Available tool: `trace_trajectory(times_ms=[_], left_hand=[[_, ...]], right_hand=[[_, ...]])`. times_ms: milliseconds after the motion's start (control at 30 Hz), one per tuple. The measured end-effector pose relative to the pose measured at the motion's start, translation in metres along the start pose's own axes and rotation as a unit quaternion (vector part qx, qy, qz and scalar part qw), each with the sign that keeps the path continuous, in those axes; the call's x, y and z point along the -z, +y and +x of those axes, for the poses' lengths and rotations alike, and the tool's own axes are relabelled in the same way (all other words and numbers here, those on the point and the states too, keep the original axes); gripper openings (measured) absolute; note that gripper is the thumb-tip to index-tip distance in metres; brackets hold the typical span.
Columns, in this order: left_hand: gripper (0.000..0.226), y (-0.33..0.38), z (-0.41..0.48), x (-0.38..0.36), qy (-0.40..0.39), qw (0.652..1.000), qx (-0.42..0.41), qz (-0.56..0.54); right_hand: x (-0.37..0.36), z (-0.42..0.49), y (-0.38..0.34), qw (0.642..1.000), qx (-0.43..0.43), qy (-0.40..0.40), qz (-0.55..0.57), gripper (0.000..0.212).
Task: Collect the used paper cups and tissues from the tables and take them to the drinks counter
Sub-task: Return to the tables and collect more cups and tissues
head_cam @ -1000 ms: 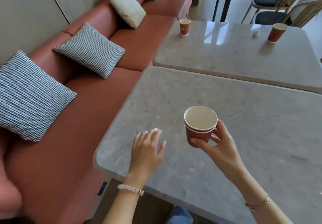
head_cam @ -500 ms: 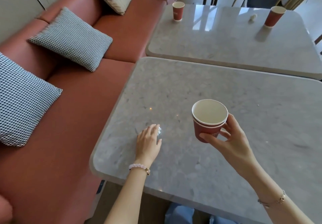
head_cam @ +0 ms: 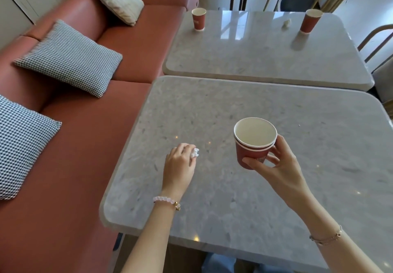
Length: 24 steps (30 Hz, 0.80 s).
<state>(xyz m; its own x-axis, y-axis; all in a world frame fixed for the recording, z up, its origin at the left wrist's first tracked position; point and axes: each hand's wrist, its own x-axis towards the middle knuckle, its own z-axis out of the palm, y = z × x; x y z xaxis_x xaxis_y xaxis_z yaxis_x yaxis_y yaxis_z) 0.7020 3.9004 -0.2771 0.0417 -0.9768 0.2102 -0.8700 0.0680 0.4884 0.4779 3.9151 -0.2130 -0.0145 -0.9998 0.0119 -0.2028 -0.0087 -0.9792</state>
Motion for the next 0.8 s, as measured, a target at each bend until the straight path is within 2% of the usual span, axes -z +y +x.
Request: trace_trajectory(times_ms=[300, 567, 800], left_hand=[[0.02, 0.086, 0.015, 0.035, 0.046, 0.984, -0.075, -0.154], [0.018, 0.153, 0.01, 0.042, 0.025, 0.964, -0.131, -0.229], [0.02, 0.216, 0.005, 0.025, -0.028, 0.94, -0.19, -0.283]], right_hand=[[0.044, -0.01, -0.007, 0.998, 0.016, 0.056, 0.0, 0.06], [0.094, -0.034, -0.012, 0.989, 0.048, 0.137, -0.004, 0.062], [0.153, -0.071, -0.013, 0.968, 0.04, 0.245, -0.042, 0.065]])
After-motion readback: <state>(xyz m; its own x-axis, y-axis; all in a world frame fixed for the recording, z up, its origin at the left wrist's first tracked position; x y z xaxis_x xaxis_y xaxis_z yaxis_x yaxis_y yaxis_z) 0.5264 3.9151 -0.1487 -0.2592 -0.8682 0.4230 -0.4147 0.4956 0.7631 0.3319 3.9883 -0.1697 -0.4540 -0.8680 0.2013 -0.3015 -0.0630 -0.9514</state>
